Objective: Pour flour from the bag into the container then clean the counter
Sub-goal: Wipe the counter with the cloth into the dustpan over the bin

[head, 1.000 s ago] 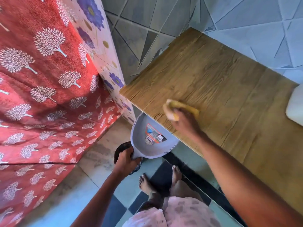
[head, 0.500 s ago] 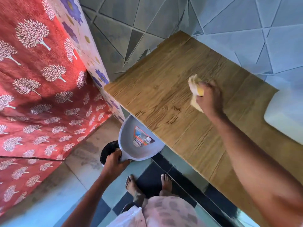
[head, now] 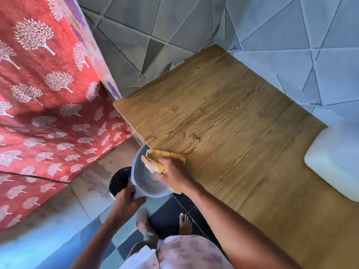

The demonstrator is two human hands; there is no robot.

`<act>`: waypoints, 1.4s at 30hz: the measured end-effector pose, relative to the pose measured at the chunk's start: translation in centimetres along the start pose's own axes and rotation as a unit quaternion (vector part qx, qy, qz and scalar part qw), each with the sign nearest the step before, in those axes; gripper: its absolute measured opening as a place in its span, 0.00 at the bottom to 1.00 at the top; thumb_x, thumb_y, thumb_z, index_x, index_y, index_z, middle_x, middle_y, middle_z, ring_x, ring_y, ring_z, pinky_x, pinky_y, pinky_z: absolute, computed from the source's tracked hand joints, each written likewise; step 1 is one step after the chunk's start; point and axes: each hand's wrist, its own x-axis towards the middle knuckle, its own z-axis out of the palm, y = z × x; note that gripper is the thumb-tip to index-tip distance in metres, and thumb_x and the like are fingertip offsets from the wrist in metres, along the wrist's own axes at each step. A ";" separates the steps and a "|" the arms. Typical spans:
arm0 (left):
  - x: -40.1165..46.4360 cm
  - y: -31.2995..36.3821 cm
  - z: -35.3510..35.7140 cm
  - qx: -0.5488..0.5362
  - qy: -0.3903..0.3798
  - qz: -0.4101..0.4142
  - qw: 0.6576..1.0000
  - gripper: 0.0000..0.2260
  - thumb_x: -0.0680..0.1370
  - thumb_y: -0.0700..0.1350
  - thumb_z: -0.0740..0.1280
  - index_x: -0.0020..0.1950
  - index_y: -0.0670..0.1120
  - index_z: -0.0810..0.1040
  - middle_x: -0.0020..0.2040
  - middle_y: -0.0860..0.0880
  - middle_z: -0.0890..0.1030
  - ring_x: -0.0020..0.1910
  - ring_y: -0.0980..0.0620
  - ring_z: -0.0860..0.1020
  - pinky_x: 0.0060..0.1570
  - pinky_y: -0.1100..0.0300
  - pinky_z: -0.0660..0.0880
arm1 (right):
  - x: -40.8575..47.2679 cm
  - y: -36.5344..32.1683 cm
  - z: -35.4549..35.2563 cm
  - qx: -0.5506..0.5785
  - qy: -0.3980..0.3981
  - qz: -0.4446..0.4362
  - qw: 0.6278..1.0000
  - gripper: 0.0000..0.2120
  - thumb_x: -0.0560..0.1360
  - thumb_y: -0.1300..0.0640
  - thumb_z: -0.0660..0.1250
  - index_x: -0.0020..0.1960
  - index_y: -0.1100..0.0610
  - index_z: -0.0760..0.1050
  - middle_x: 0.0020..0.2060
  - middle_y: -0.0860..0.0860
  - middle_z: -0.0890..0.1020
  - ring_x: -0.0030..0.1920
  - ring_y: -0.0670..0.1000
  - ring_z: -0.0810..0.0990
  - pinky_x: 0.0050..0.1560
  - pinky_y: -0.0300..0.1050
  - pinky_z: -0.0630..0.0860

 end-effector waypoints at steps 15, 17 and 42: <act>-1.6 1.4 2.0 -0.010 -0.016 0.003 1.000 0.11 0.65 0.50 0.71 0.35 0.43 0.75 0.28 0.46 0.77 0.26 0.50 0.69 0.27 0.57 0.65 | -3.2 19.4 -25.1 -0.199 0.391 0.131 0.889 0.16 0.70 0.64 0.68 0.57 0.65 0.79 0.57 0.63 0.78 0.59 0.64 0.78 0.62 0.56 0.75; -1.9 1.9 2.7 -0.007 -0.023 0.000 1.000 0.13 0.64 0.51 0.71 0.36 0.42 0.75 0.29 0.45 0.78 0.26 0.51 0.70 0.28 0.56 0.66 | -4.0 23.3 -25.3 -0.230 0.355 0.194 0.885 0.19 0.70 0.58 0.65 0.59 0.64 0.78 0.55 0.65 0.80 0.57 0.68 0.78 0.59 0.61 0.76; -5.5 5.0 6.8 0.010 -0.030 0.004 0.999 0.21 0.63 0.55 0.72 0.32 0.41 0.65 0.27 0.53 0.64 0.27 0.52 0.60 0.28 0.58 0.57 | -8.4 20.9 -23.3 -0.253 0.316 0.199 0.893 0.20 0.72 0.71 0.65 0.63 0.63 0.75 0.57 0.68 0.79 0.57 0.69 0.78 0.55 0.61 0.78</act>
